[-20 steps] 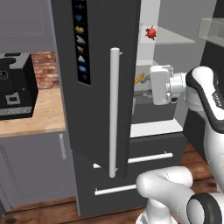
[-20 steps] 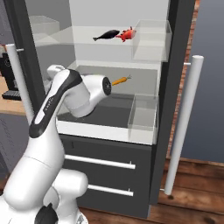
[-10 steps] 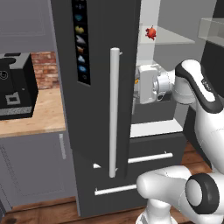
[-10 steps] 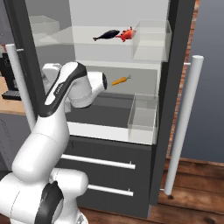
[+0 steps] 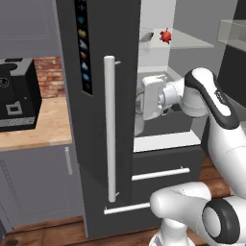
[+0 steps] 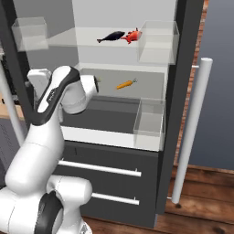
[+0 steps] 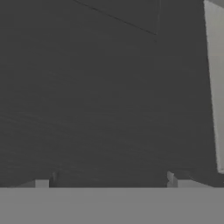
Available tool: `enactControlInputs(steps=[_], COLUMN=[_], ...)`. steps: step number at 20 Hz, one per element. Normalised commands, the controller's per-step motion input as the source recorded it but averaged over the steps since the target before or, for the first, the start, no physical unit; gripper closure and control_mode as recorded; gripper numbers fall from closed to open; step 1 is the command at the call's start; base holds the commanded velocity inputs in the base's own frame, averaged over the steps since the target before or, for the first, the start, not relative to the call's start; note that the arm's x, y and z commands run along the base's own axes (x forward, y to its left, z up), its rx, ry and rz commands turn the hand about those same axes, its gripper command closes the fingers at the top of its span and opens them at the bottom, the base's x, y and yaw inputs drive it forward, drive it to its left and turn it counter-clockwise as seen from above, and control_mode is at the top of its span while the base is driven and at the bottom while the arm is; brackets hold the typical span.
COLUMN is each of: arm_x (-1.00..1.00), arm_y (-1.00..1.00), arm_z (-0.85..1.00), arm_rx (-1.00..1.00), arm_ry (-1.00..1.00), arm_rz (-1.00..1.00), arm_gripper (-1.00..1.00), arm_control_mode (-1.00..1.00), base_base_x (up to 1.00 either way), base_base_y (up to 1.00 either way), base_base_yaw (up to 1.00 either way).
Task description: Gather the carrot and eggplant from the fridge and place them on a tray on the dining counter. Then gather the fishs from the fridge and place them on the other tray.
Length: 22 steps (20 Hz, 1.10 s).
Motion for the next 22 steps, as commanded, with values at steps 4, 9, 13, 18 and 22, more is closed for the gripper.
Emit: enactControlInputs(steps=[4, 9, 13, 18, 22], arm_x=[-0.61, -0.44, -0.1, 0.04, 0.16], arm_y=[0.59, 0.62, 0.74, 0.52, 0.52], arm_z=[-0.01, 0.0, 0.0, 0.0, 0.0], arm_rx=[0.0, 0.0, 0.0, 0.03, 0.05], arm_ry=[-0.01, 0.0, 0.0, 0.0, 0.0], arm_rz=[0.08, 0.06, 0.04, 0.04, 0.07], arm_gripper=[-1.0, -1.0, -1.0, -1.0, -1.0], arm_control_mode=[-1.0, -1.0, -1.0, -1.0, -1.0], base_base_x=[0.0, 0.0, 0.0, 0.0, 0.0], base_base_y=[0.0, 0.0, 0.0, 0.0, 0.0], base_base_yaw=[0.0, 0.0, 0.0, 0.0, 0.0])
